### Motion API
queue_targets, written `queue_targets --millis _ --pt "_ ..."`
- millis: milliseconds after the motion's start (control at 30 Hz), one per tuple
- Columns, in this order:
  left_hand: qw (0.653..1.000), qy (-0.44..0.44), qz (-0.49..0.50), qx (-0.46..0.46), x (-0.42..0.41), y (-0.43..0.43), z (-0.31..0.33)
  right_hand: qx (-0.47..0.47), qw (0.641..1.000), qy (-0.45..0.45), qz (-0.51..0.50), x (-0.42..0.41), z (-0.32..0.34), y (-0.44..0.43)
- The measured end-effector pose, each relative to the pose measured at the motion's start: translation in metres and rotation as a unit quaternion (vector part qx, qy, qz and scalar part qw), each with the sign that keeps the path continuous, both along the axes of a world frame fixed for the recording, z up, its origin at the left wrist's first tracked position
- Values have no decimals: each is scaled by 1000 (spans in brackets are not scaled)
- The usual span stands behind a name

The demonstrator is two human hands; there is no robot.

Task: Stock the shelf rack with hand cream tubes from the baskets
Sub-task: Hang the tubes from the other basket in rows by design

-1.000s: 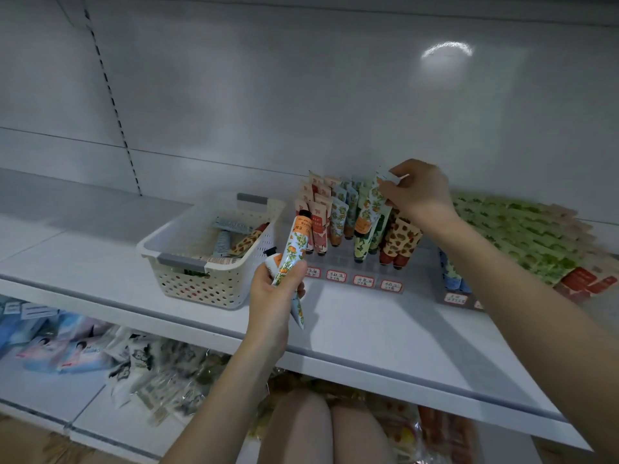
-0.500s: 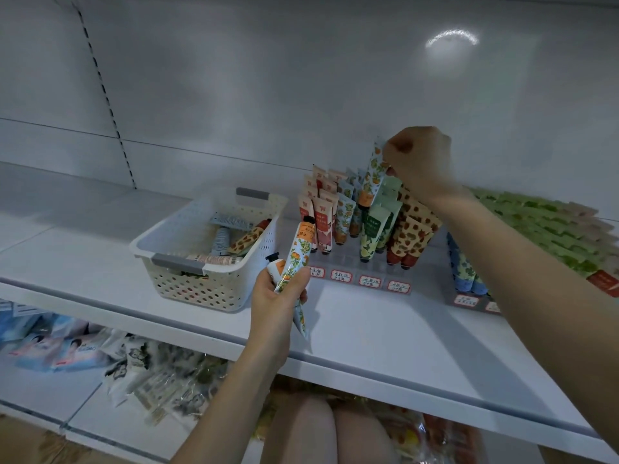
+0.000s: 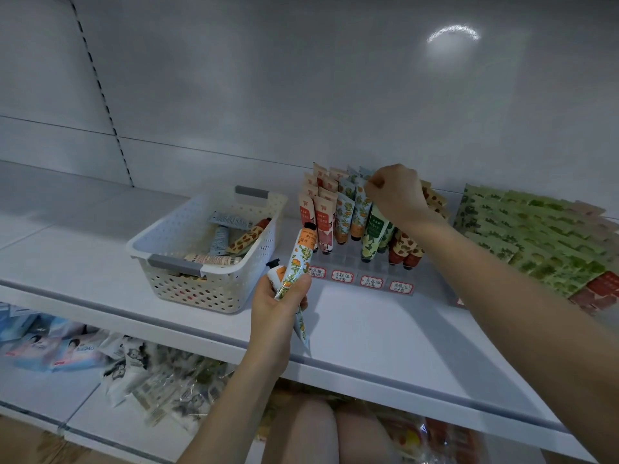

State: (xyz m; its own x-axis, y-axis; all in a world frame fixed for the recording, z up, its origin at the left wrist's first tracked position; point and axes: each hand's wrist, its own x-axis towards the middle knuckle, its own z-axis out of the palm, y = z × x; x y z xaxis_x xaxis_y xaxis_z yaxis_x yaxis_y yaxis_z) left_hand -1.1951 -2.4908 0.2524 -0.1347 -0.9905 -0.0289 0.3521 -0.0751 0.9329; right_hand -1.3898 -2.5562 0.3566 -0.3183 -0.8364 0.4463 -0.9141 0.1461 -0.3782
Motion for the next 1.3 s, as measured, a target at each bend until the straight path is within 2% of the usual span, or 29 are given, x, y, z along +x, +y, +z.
queue_targets --millis 200,1300 --pt "1000 1 -1 4 1 0 -1 22 999 31 -11 3 -9 0" --pt "1000 0 -5 11 -4 2 0 -42 990 134 -27 0 -25 4"
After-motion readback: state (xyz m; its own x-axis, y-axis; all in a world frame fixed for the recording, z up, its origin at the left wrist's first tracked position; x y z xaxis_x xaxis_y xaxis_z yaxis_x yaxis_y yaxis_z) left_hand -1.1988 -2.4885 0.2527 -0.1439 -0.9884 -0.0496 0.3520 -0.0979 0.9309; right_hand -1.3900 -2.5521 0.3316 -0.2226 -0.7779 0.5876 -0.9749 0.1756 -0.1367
